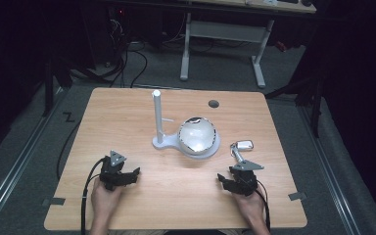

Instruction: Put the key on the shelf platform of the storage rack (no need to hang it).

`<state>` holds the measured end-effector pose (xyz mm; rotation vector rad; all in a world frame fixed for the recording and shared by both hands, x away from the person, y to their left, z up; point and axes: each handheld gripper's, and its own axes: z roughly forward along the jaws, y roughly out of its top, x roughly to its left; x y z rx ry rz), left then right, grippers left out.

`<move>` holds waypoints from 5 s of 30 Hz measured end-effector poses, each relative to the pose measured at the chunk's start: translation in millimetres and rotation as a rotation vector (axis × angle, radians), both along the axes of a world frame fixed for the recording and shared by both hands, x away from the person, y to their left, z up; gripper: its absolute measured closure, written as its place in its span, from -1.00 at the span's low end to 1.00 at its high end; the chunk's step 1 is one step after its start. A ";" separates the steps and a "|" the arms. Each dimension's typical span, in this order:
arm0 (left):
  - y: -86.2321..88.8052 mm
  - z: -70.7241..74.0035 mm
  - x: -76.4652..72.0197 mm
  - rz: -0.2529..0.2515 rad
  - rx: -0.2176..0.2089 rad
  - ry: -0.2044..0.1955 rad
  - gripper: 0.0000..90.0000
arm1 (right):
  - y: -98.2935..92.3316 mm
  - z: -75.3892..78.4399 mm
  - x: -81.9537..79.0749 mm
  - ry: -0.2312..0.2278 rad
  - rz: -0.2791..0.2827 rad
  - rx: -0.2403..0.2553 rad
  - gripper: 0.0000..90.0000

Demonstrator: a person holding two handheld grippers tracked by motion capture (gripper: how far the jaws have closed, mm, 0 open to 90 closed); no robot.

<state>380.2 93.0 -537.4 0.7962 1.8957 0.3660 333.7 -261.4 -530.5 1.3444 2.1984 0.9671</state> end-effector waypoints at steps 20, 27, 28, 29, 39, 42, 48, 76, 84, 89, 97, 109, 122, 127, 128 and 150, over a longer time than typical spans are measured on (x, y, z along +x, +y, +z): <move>0.0 0.0 0.0 0.000 -0.001 0.001 -0.55 | -5.4 9.0 -6.5 -0.030 -0.008 0.004 0.03; 0.0 0.0 0.0 0.000 0.000 0.000 -0.55 | -10.2 13.7 -11.1 -0.062 -0.005 0.040 0.01; -0.1 0.1 0.0 0.002 -0.001 0.001 -0.55 | -10.2 13.7 -11.1 -0.062 -0.005 0.040 0.01; -0.1 0.1 0.0 0.001 -0.002 0.001 -0.55 | -10.4 14.5 -12.1 -0.064 -0.008 0.047 0.01; 0.0 0.0 0.0 0.001 -0.001 0.000 -0.55 | -19.3 20.4 -13.7 -0.075 -0.027 0.077 0.00; 0.0 0.0 0.0 0.000 0.000 0.001 -0.55 | -23.9 23.1 -14.6 -0.085 -0.047 0.077 -0.02; 0.1 0.0 0.0 -0.001 0.001 0.000 -0.55 | -35.1 27.3 -14.5 -0.073 -0.090 0.080 -0.05; -0.1 0.0 0.0 0.001 -0.001 0.000 -0.55 | -64.7 33.5 23.1 -0.007 -0.151 0.049 0.20; -0.1 0.1 0.0 0.002 -0.002 0.001 -0.55 | -61.6 37.9 47.5 0.001 -0.161 0.031 0.26; -0.1 0.1 0.0 0.002 -0.002 0.001 -0.55 | -58.4 35.0 57.8 0.021 -0.160 0.020 0.28; -0.2 0.1 0.0 0.002 -0.003 0.001 -0.55 | -49.6 26.9 71.4 0.051 -0.157 -0.002 0.30; -0.1 0.1 0.0 0.001 -0.002 0.000 -0.55 | -47.3 14.3 78.5 0.091 -0.167 -0.041 0.45; 0.0 0.1 0.0 0.000 -0.001 0.001 -0.55 | -42.5 12.8 75.4 0.069 -0.131 -0.125 0.68; 0.0 0.1 0.0 0.001 -0.002 0.001 -0.55 | -45.3 19.3 69.6 0.029 -0.120 -0.114 0.68; 0.0 0.0 0.0 -0.001 -0.001 0.001 -0.55 | -45.3 19.3 69.6 0.029 -0.120 -0.114 0.68; 0.2 -0.1 -0.1 -0.003 0.002 0.000 -0.55 | -63.9 77.9 32.6 -0.150 -0.092 -0.011 0.68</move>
